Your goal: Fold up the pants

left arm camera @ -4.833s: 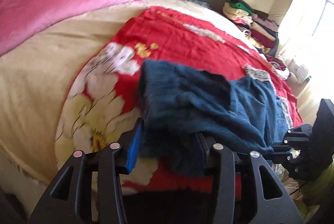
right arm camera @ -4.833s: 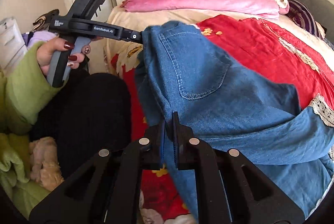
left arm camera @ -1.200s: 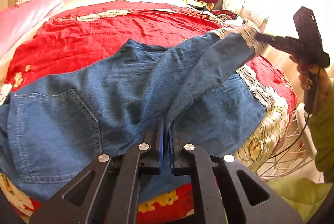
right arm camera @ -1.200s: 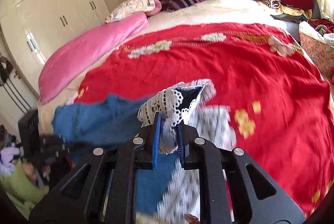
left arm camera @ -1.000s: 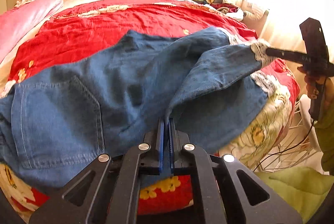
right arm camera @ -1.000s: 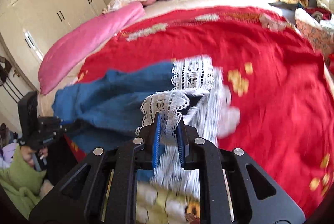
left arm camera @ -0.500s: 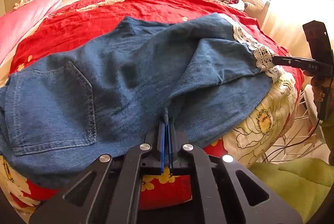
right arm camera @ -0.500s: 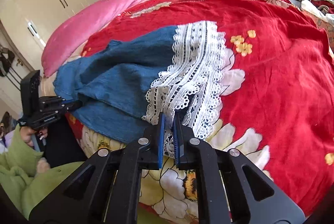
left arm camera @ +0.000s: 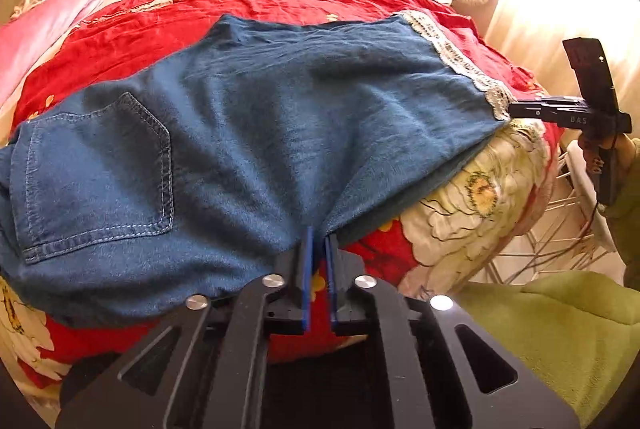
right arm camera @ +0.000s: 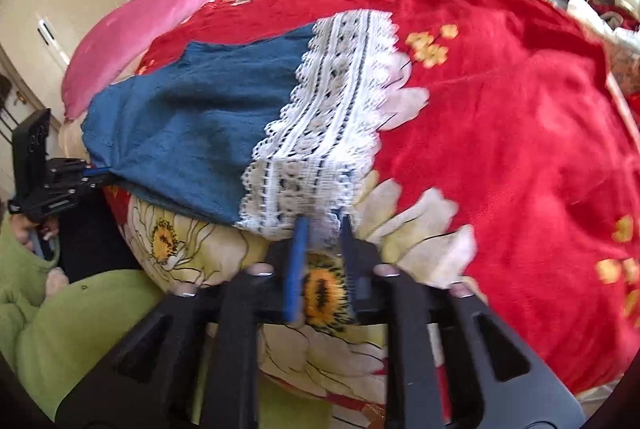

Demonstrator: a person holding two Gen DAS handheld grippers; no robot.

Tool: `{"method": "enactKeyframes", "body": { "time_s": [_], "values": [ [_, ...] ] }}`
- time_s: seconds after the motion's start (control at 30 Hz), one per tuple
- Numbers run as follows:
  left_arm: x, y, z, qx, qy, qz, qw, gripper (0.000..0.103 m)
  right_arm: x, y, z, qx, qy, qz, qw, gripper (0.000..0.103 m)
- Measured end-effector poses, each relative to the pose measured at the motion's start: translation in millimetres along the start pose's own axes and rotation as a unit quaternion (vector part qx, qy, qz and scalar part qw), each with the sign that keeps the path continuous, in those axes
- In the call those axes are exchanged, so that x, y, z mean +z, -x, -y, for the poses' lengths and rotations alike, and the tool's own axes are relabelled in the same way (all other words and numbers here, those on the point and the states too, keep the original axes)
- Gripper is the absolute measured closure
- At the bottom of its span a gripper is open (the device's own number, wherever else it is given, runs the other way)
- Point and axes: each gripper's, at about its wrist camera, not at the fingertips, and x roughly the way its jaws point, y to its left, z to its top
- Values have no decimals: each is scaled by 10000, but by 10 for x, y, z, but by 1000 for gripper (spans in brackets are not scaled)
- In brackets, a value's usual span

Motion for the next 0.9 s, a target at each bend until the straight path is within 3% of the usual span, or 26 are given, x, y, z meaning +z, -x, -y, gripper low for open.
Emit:
{"method": "enactKeyframes", "body": {
  "time_s": [0.07, 0.17, 0.27, 0.3, 0.4, 0.43, 0.5, 0.53, 0.57, 0.6, 0.67, 0.77, 0.9],
  "values": [
    [-8, 109, -29, -98, 55, 67, 9999, 72, 35, 141, -8, -161, 103, 196, 9996, 74],
    [9, 380, -189, -81, 368, 367, 9986, 59, 104, 251, -140, -114, 321, 514, 9981, 71],
    [-5, 669, -477, 304, 849, 753, 9931, 39, 161, 131, -427, 159, 798, 600, 9949, 66],
    [-14, 723, -580, 458, 1026, 799, 9904, 38, 177, 72, -524, 201, 953, 594, 9935, 64],
    [-125, 853, -1056, 1104, 1969, 790, 9710, 35, 239, -126, -782, 212, 1362, 492, 9892, 63],
    [-190, 880, -1235, 1372, 2342, 764, 9594, 35, 259, -205, -842, 211, 1471, 417, 9880, 62],
    [-242, 902, -1432, 1531, 2700, 821, 9471, 33, 284, -289, -899, 125, 1571, 362, 9868, 61],
    [-268, 893, -1520, 1548, 2886, 840, 9411, 23, 295, -337, -915, 97, 1572, 301, 9871, 60],
    [-294, 842, -1621, 1555, 3107, 800, 9343, 19, 290, -362, -900, 81, 1546, 250, 9876, 60],
    [-294, 789, -1660, 1519, 3159, 772, 9334, 21, 290, -390, -884, 63, 1507, 201, 9884, 59],
    [-248, 631, -1644, 1509, 2968, 722, 9402, 67, 264, -454, -836, 64, 1444, 41, 9895, 59],
    [-223, 650, -1602, 1572, 2901, 912, 9396, 68, 194, -496, -857, 3, 1551, -80, 9879, 59],
    [-313, 869, -1776, 1703, 2986, 1119, 9324, 68, 160, -496, -812, 107, 1511, -129, 9884, 59]
  ]
}}
